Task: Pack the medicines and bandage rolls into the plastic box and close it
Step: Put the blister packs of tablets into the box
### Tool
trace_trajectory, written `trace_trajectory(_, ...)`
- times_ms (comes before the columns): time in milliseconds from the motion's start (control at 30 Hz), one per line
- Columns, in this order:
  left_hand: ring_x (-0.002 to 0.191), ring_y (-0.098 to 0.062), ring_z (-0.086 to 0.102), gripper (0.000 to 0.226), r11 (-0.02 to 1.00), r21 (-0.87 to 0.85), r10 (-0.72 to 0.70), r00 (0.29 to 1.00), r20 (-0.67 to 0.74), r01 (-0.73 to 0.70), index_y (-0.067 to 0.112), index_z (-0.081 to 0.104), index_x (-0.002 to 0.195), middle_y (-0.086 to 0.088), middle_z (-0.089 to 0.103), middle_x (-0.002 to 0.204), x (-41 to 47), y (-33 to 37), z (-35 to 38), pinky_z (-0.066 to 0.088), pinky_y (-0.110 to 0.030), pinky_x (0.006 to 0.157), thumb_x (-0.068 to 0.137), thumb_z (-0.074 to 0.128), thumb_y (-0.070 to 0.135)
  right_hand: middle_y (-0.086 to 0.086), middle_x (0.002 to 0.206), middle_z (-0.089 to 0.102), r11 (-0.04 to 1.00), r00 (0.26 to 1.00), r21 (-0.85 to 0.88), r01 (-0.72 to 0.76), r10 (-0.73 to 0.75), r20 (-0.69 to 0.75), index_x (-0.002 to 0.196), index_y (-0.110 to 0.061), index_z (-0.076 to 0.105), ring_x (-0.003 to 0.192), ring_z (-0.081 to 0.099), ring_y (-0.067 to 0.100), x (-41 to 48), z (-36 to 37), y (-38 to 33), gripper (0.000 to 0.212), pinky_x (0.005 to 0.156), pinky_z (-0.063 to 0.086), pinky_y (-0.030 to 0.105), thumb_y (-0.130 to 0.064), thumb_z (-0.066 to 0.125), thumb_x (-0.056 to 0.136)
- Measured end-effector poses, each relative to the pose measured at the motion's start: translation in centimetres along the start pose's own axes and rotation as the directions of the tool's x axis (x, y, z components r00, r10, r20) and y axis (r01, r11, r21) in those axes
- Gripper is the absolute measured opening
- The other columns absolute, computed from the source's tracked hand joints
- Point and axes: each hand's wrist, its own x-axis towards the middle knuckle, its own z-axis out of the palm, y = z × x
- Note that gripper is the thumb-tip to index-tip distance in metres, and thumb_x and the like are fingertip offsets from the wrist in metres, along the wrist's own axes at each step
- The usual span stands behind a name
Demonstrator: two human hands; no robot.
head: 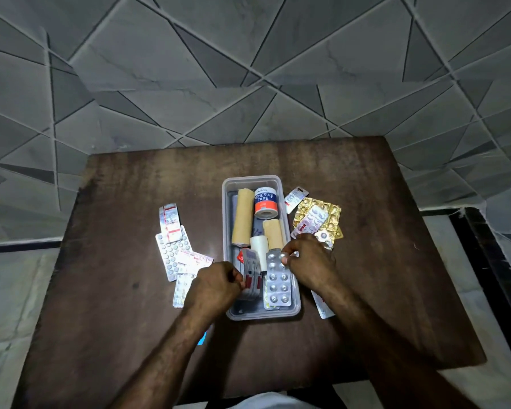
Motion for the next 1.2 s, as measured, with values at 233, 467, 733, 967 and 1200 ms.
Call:
trace_trajectory(233, 0.086, -0.022, 0.067, 0.005, 0.991, 0.127, -0.042, 0.999, 0.028, 0.038, 0.025, 0.065, 0.072, -0.002, 0.074, 0.092, -0.7, 0.7, 0.7, 0.045, -0.024, 0.07, 0.077, 0.066, 0.026, 0.003, 0.145, 0.042, 0.988, 0.999, -0.154, 0.011, -0.006, 0.033, 0.105, -0.03, 0.069, 0.132, 0.038, 0.031, -0.6, 0.7, -0.3, 0.02, 0.105, 0.029, 0.045, -0.029, 0.056, 0.089)
trace_trajectory(467, 0.098, -0.03, 0.066, 0.031, 0.939, 0.338, -0.085, 0.995, 0.045, 0.065, 0.014, 0.068, 0.103, -0.011, 0.07, 0.108, -0.9, 1.7, 1.4, 0.051, -0.033, 0.079, 0.083, 0.063, 0.038, 0.004, 0.149, 0.034, 0.963, 0.997, -0.263, 0.057, -0.043, 0.057, 0.122, -0.032, 0.058, 0.136, 0.03, 0.034, -0.7, 1.4, 0.0, 0.032, 0.109, 0.024, 0.05, -0.03, 0.053, 0.091)
trace_trajectory(733, 0.1, -0.031, 0.065, 0.029, 0.907, 0.416, -0.06, 0.998, -0.032, 0.068, 0.01, 0.064, 0.111, -0.012, 0.067, 0.11, -1.4, 2.5, 1.8, 0.043, -0.031, 0.073, 0.09, 0.056, 0.03, 0.004, 0.153, 0.033, 0.971, 0.995, -0.216, 0.098, -0.092, 0.038, 0.126, -0.034, 0.055, 0.138, 0.029, 0.032, -0.9, 1.1, 0.3, 0.037, 0.11, 0.025, 0.046, -0.029, 0.056, 0.09)
trace_trajectory(967, 0.092, -0.03, 0.067, 0.029, 0.856, 0.486, 0.246, 0.966, -0.077, -0.18, 0.02, 0.049, 0.121, -0.006, 0.069, 0.103, -1.7, 2.7, 2.0, 0.044, -0.033, 0.068, 0.093, 0.052, 0.026, 0.003, 0.146, 0.04, 0.961, 0.99, -0.244, 0.132, -0.139, -0.01, 0.114, -0.035, 0.064, 0.135, 0.033, 0.03, -0.8, 1.4, 0.3, 0.025, 0.107, 0.025, 0.044, -0.033, 0.053, 0.091)
trace_trajectory(1200, 0.103, -0.028, 0.066, 0.032, 0.74, 0.618, 0.243, 0.963, 0.12, -0.264, 0.018, 0.052, 0.127, -0.008, 0.066, 0.116, -1.4, 2.6, 3.0, 0.052, -0.039, 0.083, 0.096, 0.049, 0.018, 0.009, 0.15, 0.041, 0.897, 0.972, -0.405, 0.179, -0.225, -0.07, 0.109, -0.033, 0.069, 0.137, 0.032, 0.036, -0.5, 2.0, 0.3, 0.025, 0.108, 0.022, 0.05, -0.033, 0.056, 0.088)
